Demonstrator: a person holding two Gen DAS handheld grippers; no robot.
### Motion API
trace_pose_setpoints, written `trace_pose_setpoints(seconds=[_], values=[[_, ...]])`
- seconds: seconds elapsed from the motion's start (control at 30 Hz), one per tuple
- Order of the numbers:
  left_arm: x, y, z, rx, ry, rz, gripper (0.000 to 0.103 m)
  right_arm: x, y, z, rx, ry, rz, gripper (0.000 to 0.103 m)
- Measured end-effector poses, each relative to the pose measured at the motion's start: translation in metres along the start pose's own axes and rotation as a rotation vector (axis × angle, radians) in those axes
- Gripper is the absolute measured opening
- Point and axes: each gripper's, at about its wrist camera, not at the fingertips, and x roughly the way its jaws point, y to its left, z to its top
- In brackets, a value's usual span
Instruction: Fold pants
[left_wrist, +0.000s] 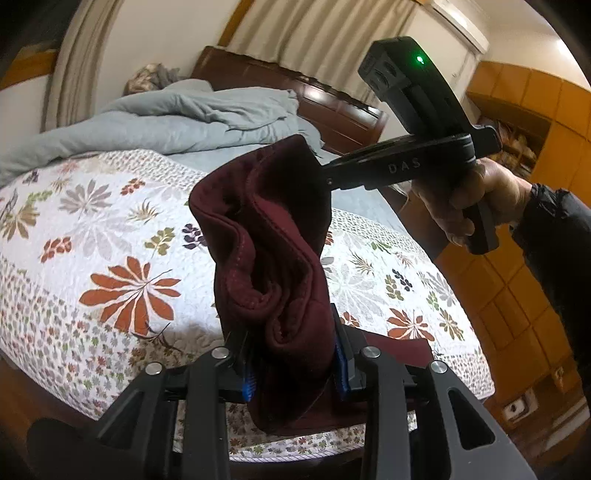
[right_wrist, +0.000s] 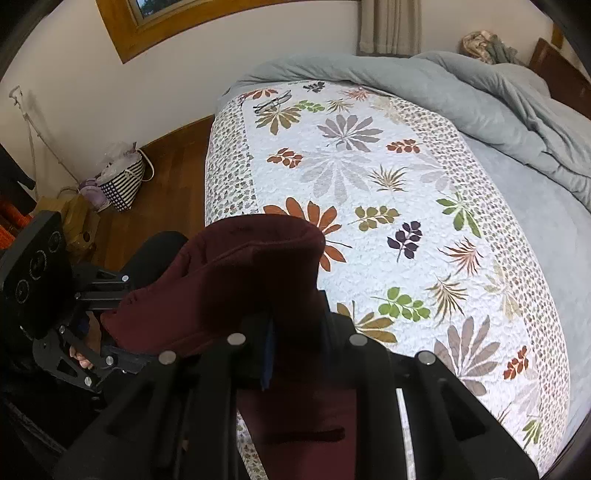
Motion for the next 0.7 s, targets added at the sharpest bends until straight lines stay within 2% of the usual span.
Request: trace_pose_setpoints(seconds=[0.7], values=[[0.010, -0.085, -0.006, 0.186, 0.025, -0.067, 0.032, -0.066, -0.007, -0.087, 0.090, -0.103, -0.060, 0.019]])
